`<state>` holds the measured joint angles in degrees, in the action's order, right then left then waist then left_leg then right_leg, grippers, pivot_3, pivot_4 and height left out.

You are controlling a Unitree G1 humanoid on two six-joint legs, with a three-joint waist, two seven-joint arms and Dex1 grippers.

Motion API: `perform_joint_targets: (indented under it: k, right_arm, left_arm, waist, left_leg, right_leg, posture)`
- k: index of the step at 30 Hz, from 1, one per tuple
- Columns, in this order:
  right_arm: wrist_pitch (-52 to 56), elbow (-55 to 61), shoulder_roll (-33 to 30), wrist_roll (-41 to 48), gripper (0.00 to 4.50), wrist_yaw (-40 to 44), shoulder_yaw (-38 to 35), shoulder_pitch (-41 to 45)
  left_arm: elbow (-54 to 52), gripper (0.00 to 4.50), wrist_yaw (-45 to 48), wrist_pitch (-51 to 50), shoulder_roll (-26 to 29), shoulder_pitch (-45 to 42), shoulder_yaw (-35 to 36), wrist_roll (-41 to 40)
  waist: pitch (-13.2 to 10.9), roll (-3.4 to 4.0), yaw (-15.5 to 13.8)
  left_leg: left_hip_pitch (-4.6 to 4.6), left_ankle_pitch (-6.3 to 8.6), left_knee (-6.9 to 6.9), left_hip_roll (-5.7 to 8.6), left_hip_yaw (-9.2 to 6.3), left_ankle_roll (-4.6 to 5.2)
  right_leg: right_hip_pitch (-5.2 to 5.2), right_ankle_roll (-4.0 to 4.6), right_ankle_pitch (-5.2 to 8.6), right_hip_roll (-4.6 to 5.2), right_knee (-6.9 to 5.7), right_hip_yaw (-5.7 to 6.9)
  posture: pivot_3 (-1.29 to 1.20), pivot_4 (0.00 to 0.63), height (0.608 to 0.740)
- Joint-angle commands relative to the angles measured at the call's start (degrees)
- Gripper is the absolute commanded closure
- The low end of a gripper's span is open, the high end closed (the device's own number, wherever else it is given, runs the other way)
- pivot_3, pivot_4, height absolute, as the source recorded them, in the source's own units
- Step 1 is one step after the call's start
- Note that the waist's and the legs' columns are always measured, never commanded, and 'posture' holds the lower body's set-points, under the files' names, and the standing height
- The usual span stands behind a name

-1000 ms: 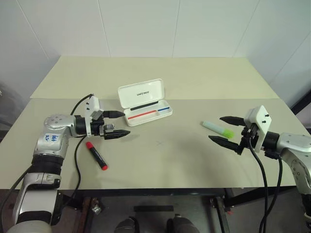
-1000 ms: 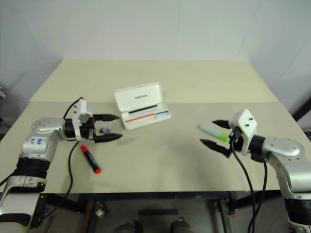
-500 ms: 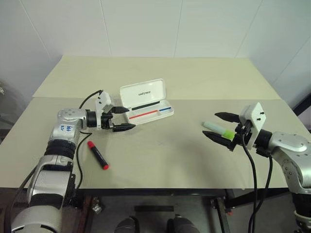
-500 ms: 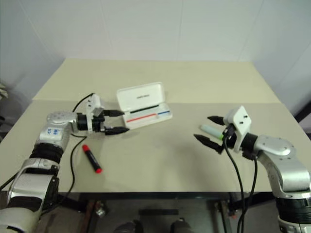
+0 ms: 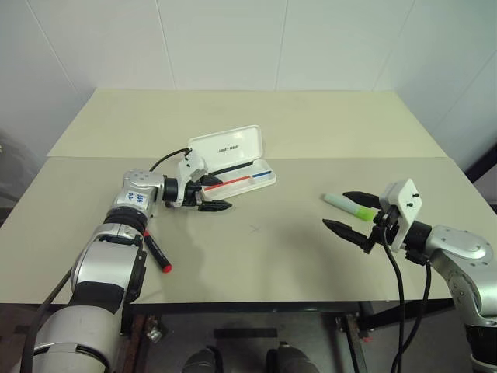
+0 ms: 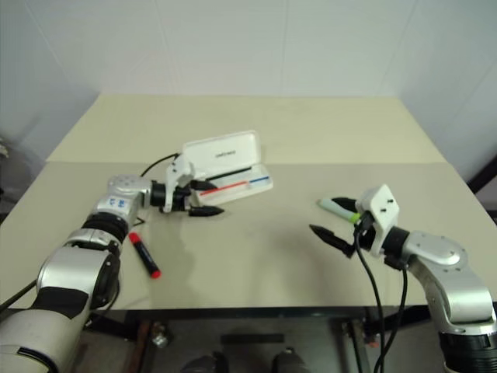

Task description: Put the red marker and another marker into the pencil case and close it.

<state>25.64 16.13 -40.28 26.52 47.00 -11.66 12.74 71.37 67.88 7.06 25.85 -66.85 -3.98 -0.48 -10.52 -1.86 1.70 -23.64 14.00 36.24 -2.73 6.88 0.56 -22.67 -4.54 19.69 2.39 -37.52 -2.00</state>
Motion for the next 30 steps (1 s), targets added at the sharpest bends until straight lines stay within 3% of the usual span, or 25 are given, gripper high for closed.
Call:
perform_joint_targets:
  k: [1,23,30]
  right_arm:
    - [-1.5,2.5,0.5,0.6,0.00,-1.0,-1.2,0.1]
    - [-3.7,-1.7,0.0,-0.7,0.00,0.3,-0.1,2.3]
    - [-4.2,-2.6,-0.2,-1.0,0.00,1.0,0.2,3.0]
  left_arm:
    - [1.1,0.02,-0.6,1.0,-0.7,-2.5,0.1,1.5]
    - [4.9,0.02,-6.1,-1.3,-3.7,-3.6,-0.5,9.0]
    - [5.6,0.02,-13.6,-1.5,-3.8,-3.3,-1.6,12.0]
  waist:
    - [0.0,0.00,-0.1]
    - [0.0,-0.01,-0.1]
    - [0.0,-0.01,-0.1]
  left_leg:
    - [0.00,0.00,0.00,0.00,-0.01,0.00]
    - [0.00,-0.01,0.13,0.02,0.01,-0.01]
    - [0.05,0.00,0.18,0.01,0.01,0.00]
  right_leg:
    - [0.00,0.00,0.00,0.00,-0.01,0.01]
    - [0.00,0.00,0.00,0.00,-0.12,0.09]
    - [0.02,0.00,0.00,0.01,-0.21,0.07]
  posture:
    - [0.00,0.150,0.740]
    - [0.00,0.150,0.740]
    - [0.00,0.150,0.740]
